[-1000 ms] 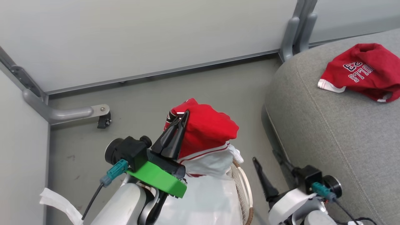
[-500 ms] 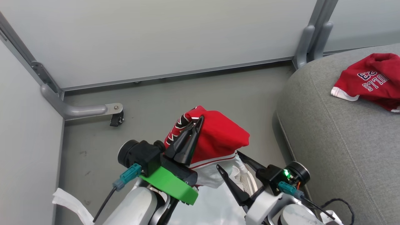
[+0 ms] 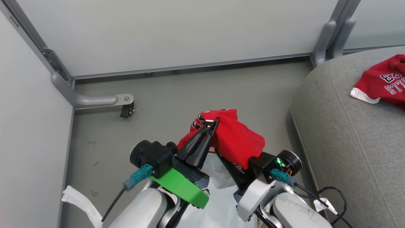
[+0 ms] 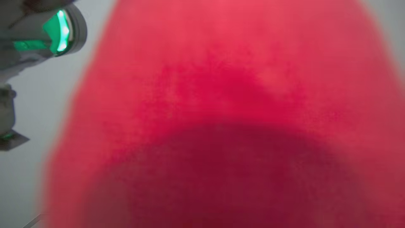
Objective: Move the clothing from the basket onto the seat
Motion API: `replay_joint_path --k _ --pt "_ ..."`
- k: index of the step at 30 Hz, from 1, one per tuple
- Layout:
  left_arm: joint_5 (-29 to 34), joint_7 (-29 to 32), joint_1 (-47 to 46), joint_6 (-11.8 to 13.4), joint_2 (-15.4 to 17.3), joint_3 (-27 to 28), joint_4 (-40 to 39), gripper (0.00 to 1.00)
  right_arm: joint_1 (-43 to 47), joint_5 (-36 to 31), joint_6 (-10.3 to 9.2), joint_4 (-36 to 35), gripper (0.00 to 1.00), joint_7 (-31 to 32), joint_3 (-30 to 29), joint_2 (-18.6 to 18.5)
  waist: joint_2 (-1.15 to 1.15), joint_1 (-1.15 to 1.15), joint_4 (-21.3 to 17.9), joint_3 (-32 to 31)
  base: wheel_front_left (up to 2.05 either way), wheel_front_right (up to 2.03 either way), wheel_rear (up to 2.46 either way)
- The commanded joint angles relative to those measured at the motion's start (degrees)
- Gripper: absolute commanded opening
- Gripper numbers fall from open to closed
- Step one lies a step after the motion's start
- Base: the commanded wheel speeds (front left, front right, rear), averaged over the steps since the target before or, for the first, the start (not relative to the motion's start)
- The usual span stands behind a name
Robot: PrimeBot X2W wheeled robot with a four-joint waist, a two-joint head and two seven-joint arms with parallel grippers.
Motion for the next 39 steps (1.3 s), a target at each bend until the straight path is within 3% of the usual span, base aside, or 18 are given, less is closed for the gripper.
replay_joint_path --k 1,2,10,26,33,39 --pt "0.3 -0.1 -0.3 -0.1 0.4 0.9 0.0 0.73 1.1 0.0 -0.08 -0.3 0.0 -0.1 -0.5 -0.1 0.0 0.0 -0.7 0.1 0.0 0.0 0.0" --pt "0.1 -0.1 0.1 -0.1 0.3 1.0 0.3 1.0 1.5 0.0 -0.08 -0.4 0.0 -0.1 -0.9 -0.1 0.0 0.0 -1.0 0.1 0.0 0.0 0.0" --pt "1.2 0.0 2.0 -0.1 0.6 3.1 1.2 1.0 5.4 0.5 -0.07 -4.7 0.0 -0.1 -5.7 0.2 0.0 0.0 -8.1 -0.2 0.0 0.0 0.0" --pt "2.4 -0.1 1.4 -0.1 2.2 3.0 1.9 1.0 8.1 0.9 -0.07 -10.8 0.0 -0.1 -11.8 0.4 0.0 0.0 -29.7 4.1 0.0 0.0 0.0" --pt "2.0 -0.1 0.0 -0.1 3.3 2.0 2.5 1.0 3.4 -0.4 -0.08 -12.0 0.0 -0.1 -14.1 -0.6 0.0 0.0 -33.3 6.7 0.0 0.0 0.0" --pt "1.5 -0.1 -1.4 -0.1 4.7 0.0 2.5 1.0 -6.6 -1.9 -0.08 -13.5 0.0 -0.1 -17.8 -6.8 0.0 0.0 -33.3 9.5 0.0 0.0 0.0"
